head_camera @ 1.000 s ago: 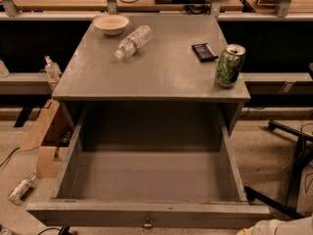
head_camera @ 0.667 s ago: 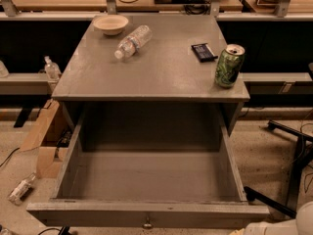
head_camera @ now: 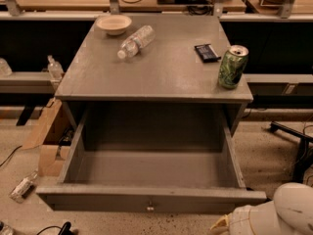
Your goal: Close top drawer
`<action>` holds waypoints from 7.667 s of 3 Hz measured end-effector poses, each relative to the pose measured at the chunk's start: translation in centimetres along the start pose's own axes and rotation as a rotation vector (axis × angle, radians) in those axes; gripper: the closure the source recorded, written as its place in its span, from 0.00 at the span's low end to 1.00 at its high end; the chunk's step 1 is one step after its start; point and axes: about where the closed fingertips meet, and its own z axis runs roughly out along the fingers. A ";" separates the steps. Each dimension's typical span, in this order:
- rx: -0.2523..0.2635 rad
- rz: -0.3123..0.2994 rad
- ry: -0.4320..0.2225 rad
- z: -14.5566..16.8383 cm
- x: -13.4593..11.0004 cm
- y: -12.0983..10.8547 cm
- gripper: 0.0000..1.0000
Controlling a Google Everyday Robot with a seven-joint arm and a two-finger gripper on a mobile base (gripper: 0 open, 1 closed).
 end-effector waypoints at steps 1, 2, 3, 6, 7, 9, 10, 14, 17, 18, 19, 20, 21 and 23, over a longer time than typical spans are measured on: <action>0.000 -0.039 0.013 0.7 -1.2 -3.2 1.00; -0.002 -0.069 0.023 1.3 -2.1 -5.2 1.00; 0.001 -0.115 0.035 2.1 -3.8 -8.5 1.00; 0.031 -0.179 0.095 1.9 -6.5 -15.3 1.00; 0.038 -0.171 0.124 1.8 -6.7 -17.8 1.00; 0.045 -0.148 0.143 1.9 -6.1 -20.2 1.00; 0.051 -0.131 0.153 2.0 -5.6 -21.8 1.00; 0.060 -0.108 0.182 2.2 -5.3 -22.8 0.15; 0.055 -0.109 0.182 2.4 -5.3 -22.7 0.16; 0.053 -0.110 0.183 2.5 -5.3 -22.6 0.39; 0.070 -0.124 0.213 1.4 -5.6 -24.3 0.61; 0.073 -0.128 0.219 1.3 -5.6 -24.7 0.65; 0.070 -0.128 0.219 1.4 -5.6 -24.6 0.41; 0.065 -0.129 0.220 1.6 -5.6 -24.5 0.00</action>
Offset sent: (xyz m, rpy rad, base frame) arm 0.1586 0.0434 -0.0052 -0.0727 -0.0800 0.1657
